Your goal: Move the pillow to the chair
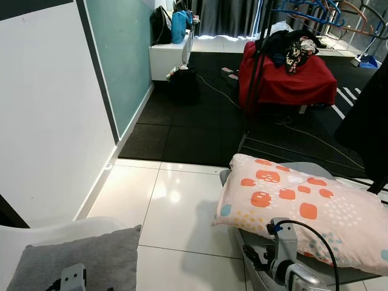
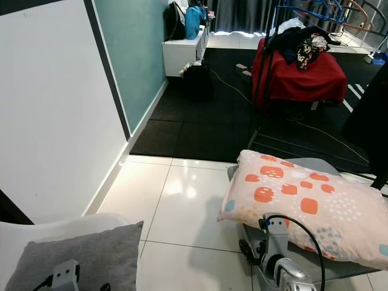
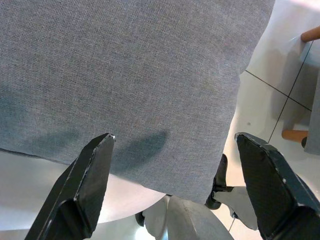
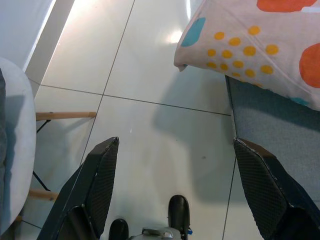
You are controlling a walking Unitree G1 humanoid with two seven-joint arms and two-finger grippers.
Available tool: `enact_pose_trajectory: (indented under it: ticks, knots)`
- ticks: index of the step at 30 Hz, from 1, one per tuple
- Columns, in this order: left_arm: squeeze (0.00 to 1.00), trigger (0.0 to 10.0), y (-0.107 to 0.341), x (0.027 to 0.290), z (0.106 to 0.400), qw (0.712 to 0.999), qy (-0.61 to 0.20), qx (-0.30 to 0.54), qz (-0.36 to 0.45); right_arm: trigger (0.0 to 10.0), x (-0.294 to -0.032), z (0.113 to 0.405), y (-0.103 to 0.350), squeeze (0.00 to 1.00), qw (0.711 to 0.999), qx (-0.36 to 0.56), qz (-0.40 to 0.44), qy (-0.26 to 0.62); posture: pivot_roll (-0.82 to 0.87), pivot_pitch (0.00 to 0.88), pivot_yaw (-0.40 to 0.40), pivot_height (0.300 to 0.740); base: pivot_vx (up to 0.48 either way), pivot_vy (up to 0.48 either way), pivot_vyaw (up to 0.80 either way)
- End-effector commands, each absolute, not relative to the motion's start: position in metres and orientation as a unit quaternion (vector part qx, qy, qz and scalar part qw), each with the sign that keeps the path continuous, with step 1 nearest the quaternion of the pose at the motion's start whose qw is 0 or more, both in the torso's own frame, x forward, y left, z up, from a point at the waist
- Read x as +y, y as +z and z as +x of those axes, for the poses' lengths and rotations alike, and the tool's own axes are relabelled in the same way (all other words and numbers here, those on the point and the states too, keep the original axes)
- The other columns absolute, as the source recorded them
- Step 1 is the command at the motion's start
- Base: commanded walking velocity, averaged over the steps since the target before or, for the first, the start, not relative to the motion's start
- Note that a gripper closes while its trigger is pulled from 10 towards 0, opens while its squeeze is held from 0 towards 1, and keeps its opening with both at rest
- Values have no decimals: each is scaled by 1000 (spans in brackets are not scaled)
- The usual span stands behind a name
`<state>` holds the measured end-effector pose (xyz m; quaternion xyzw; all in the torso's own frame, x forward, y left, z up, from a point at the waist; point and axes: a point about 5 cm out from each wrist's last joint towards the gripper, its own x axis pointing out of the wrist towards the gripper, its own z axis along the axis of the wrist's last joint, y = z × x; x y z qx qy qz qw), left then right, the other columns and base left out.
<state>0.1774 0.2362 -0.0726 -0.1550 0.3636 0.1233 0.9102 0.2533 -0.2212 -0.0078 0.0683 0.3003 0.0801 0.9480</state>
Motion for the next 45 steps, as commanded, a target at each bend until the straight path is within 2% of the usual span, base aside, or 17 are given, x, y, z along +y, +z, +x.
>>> enact_pose_trajectory:
  ticks: [1,45]
  knots:
    - [0,10000,-73,239,174,910,125,366,-151,10000,-222,250,-9,0,947,305,70,79,-102,63,-19,740,0,0,0]
    - [0,10000,-73,241,174,909,125,368,-151,10000,-221,251,-10,0,947,304,74,75,-107,79,-6,740,0,0,0]
